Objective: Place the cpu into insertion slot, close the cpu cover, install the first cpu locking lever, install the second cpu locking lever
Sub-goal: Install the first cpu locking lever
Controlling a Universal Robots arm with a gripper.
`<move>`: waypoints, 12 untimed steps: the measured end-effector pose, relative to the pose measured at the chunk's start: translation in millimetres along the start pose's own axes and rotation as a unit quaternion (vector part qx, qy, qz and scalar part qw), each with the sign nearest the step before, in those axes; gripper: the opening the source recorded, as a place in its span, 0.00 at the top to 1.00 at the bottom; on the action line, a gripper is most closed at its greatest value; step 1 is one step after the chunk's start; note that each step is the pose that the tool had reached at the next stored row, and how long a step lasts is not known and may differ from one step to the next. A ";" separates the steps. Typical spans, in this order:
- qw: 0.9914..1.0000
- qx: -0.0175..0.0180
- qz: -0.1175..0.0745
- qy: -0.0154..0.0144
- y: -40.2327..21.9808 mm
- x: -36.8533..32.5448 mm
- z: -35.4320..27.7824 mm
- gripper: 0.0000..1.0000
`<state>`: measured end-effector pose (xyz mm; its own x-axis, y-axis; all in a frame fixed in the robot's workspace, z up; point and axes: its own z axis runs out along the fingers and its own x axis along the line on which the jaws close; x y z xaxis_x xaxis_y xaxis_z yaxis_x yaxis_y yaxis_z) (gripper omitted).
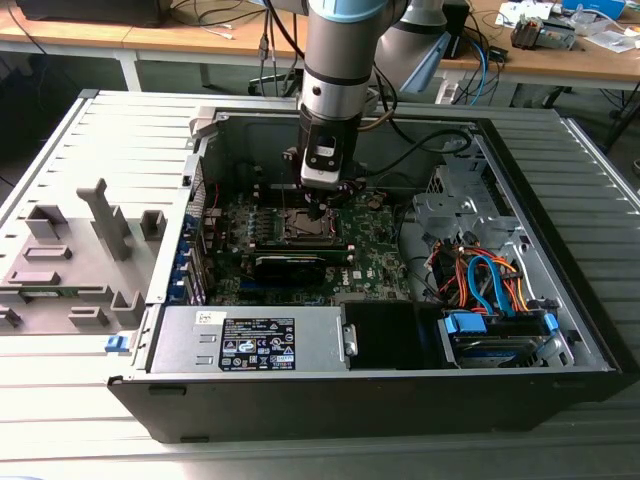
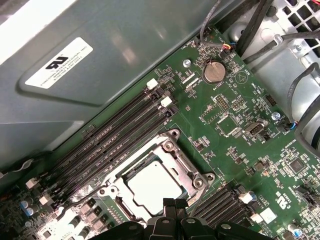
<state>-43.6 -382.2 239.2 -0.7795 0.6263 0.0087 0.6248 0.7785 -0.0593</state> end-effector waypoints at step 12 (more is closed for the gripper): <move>1.000 0.000 -0.006 0.000 0.0 0.0 0.0 0.89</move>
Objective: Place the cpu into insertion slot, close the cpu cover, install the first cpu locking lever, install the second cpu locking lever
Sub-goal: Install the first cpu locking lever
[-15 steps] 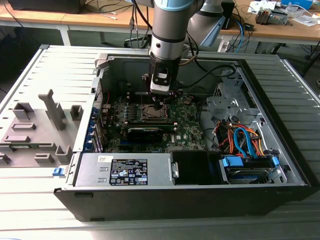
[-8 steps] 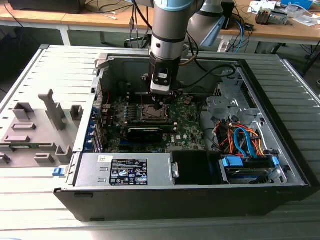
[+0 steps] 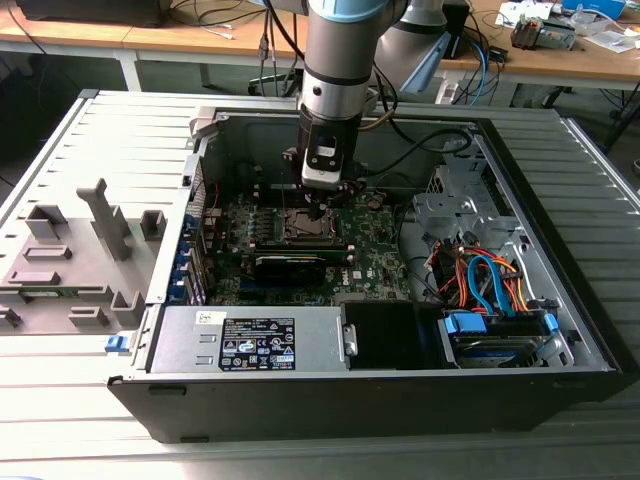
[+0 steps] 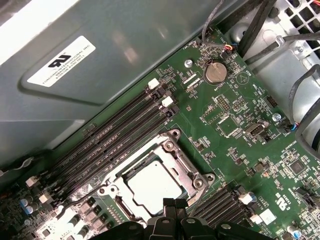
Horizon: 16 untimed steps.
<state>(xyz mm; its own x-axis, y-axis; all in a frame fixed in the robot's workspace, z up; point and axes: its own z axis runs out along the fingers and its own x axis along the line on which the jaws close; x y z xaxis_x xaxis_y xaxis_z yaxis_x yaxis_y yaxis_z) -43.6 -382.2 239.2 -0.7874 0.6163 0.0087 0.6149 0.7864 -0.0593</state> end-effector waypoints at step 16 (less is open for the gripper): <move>1.000 0.000 -0.016 -0.001 0.0 0.0 0.0 0.89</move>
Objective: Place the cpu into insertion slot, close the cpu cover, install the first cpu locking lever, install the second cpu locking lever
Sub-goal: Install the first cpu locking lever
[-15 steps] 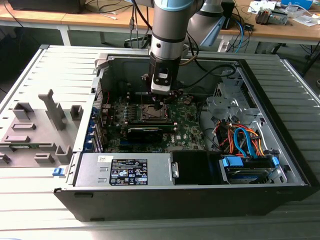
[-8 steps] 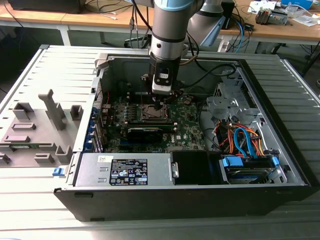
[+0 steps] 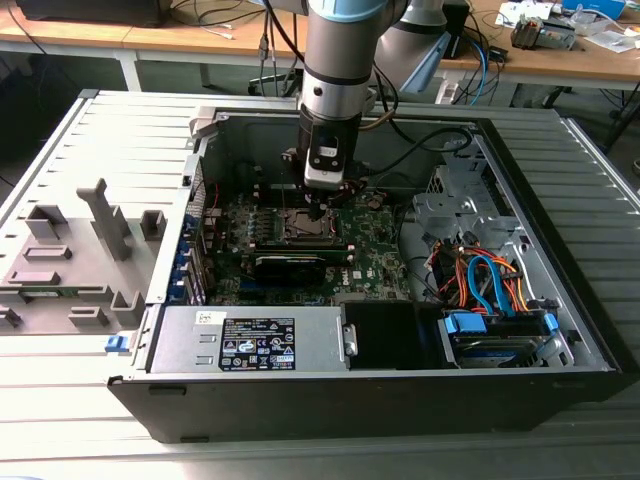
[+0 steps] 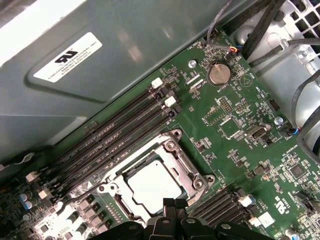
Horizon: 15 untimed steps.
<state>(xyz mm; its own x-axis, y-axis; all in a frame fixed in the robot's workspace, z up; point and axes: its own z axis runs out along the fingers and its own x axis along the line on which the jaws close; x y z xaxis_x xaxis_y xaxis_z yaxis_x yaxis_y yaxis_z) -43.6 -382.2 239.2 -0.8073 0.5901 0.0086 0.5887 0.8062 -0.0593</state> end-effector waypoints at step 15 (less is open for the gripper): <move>1.000 0.000 -0.007 0.000 0.0 0.0 0.0 0.89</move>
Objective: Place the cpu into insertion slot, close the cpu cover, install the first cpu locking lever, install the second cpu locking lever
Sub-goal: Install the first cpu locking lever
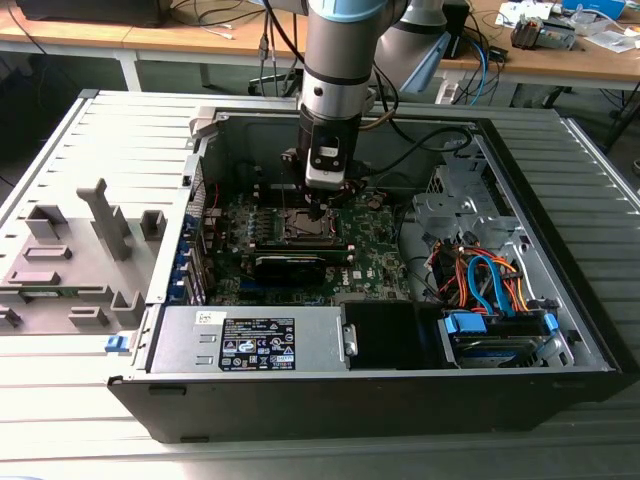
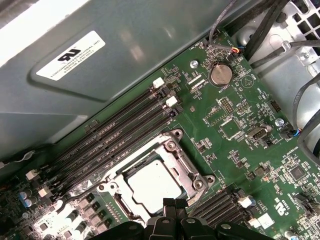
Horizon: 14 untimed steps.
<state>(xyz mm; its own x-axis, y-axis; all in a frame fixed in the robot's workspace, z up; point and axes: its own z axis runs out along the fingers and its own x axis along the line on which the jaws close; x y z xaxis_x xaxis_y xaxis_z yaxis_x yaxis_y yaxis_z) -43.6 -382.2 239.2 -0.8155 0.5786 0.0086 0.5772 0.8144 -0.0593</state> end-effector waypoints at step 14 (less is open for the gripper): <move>1.000 0.000 -0.006 0.000 0.0 0.0 0.0 0.89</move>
<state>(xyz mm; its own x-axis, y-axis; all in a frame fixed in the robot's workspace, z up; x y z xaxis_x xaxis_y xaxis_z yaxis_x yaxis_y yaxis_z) -43.6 -382.2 239.2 -0.8230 0.5680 0.0087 0.5666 0.8219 -0.0593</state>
